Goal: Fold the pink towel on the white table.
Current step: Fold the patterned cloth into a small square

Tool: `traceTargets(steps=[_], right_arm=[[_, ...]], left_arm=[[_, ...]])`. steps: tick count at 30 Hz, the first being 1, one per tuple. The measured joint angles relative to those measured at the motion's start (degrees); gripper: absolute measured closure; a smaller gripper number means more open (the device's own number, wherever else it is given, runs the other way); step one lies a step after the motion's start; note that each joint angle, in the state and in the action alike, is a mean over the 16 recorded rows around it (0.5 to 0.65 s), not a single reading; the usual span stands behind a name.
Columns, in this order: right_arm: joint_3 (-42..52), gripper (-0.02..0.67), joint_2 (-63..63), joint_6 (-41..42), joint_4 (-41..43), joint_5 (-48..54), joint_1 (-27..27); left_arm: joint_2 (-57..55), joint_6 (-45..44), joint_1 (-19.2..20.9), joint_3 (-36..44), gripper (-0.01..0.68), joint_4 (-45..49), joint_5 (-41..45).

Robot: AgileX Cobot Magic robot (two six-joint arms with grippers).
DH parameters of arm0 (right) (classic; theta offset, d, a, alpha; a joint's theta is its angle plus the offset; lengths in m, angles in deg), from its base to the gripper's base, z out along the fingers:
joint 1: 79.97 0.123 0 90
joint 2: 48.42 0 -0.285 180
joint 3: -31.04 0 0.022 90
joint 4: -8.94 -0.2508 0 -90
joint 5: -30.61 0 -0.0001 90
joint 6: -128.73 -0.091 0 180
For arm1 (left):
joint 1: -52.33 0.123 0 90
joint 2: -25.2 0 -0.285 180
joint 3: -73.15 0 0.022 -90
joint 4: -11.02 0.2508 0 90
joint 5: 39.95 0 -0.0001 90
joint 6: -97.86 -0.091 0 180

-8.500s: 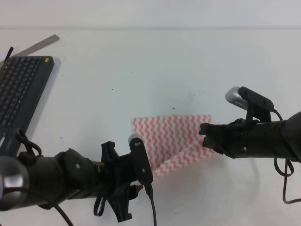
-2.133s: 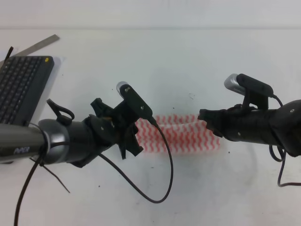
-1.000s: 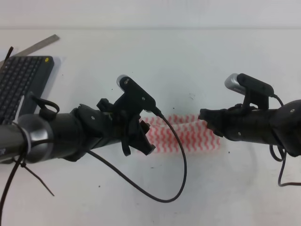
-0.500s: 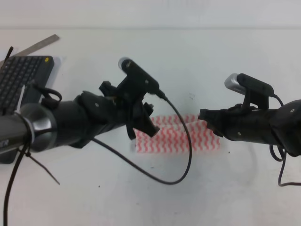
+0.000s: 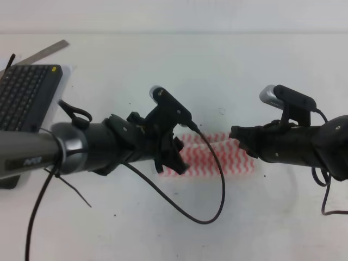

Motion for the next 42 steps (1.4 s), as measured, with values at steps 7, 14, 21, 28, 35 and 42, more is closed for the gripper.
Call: traceTargets(steps=[7, 14, 21, 28, 35, 42], right_arm=[[0.0, 0.663, 0.0, 0.04, -0.01, 0.01, 0.0], [0.0, 0.663, 0.0, 0.04, -0.01, 0.11, 0.0], [0.0, 0.663, 0.0, 0.04, -0.08, 0.01, 0.0], [0.0, 0.663, 0.0, -0.01, -0.25, -0.9, 0.0], [0.0, 0.659, 0.0, -0.08, -0.41, -1.89, 0.0], [0.0, 0.607, 0.0, -0.21, -0.95, -1.98, 0.0]], left_arm=[[-3.07, 0.0, -0.01, -0.02, 0.452, 0.11, -2.06], [-4.39, -0.01, -0.01, -0.07, 0.452, 0.27, -3.69], [-4.62, -0.07, 0.0, -0.11, 0.453, 0.36, -4.34], [-4.63, -0.42, 0.0, -0.1, 0.453, 0.37, -4.37], [-4.65, -0.95, -0.01, -0.11, 0.453, 0.37, -4.38], [-4.67, -1.37, -0.01, -0.14, 0.454, 0.35, -4.4]])
